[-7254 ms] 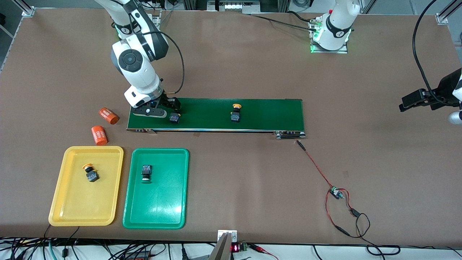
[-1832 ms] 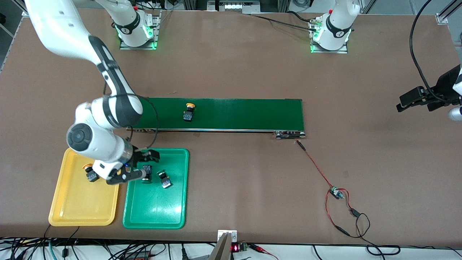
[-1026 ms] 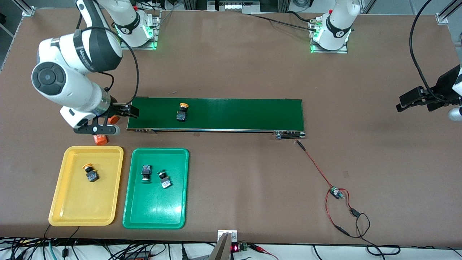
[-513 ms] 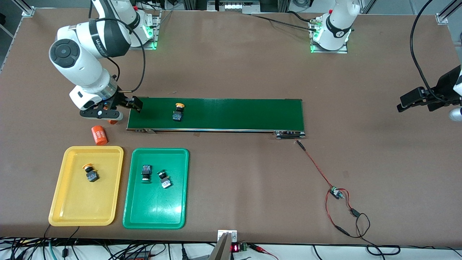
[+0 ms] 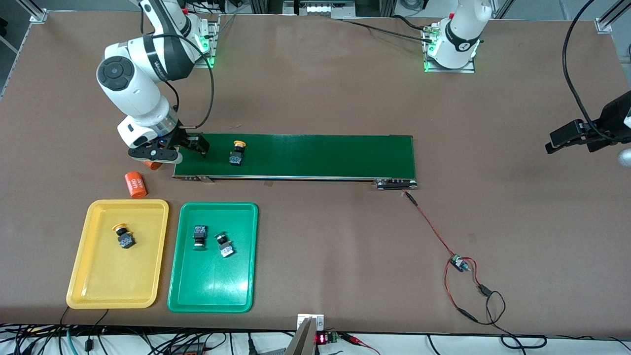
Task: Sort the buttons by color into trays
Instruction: 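Move the right gripper back to the orange button on the belt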
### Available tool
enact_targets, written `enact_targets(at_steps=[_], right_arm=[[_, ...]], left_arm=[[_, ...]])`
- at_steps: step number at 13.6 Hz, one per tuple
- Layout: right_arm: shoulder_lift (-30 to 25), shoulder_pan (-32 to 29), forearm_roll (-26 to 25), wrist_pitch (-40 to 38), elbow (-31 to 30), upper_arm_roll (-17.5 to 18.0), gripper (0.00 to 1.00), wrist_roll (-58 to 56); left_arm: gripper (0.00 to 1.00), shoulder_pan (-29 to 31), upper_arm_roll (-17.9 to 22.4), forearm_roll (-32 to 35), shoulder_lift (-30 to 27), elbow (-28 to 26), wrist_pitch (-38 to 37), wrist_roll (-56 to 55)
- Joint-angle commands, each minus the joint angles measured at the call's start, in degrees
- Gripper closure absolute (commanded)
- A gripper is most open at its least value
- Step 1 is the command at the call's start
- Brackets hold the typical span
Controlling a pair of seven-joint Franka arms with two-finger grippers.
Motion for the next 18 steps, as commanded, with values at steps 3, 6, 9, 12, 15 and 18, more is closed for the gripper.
enact_targets(at_steps=[3, 6, 9, 12, 15, 18], right_arm=[[3.1, 0.9, 0.6, 1.2, -0.4, 1.1, 0.00, 0.6], [4.2, 1.4, 0.5, 0.8, -0.4, 1.8, 0.00, 0.7], [5.4, 1.8, 0.3, 0.8, -0.2, 1.8, 0.00, 0.2], [7.1, 2.2, 0.1, 1.0, -0.1, 1.8, 0.00, 0.1], [7.7, 2.8, 0.0, 1.0, -0.1, 1.8, 0.00, 0.0], [8.4, 2.8, -0.2, 1.4, -0.1, 1.8, 0.00, -0.1]], left_arm=[[0.00, 0.7, 0.0, 0.1, 0.0, -0.3, 0.7, 1.4], [0.00, 0.8, 0.0, 0.2, 0.1, -0.3, 0.7, 1.4], [0.00, 1.0, 0.1, 0.1, 0.2, -0.3, 0.7, 1.4], [0.00, 1.3, 0.0, 0.0, 0.6, -0.3, 0.7, 1.4], [0.00, 1.7, 0.0, -0.1, 0.6, -0.3, 0.7, 1.4], [0.00, 1.9, 0.0, -0.3, 0.8, -0.3, 0.7, 1.4]])
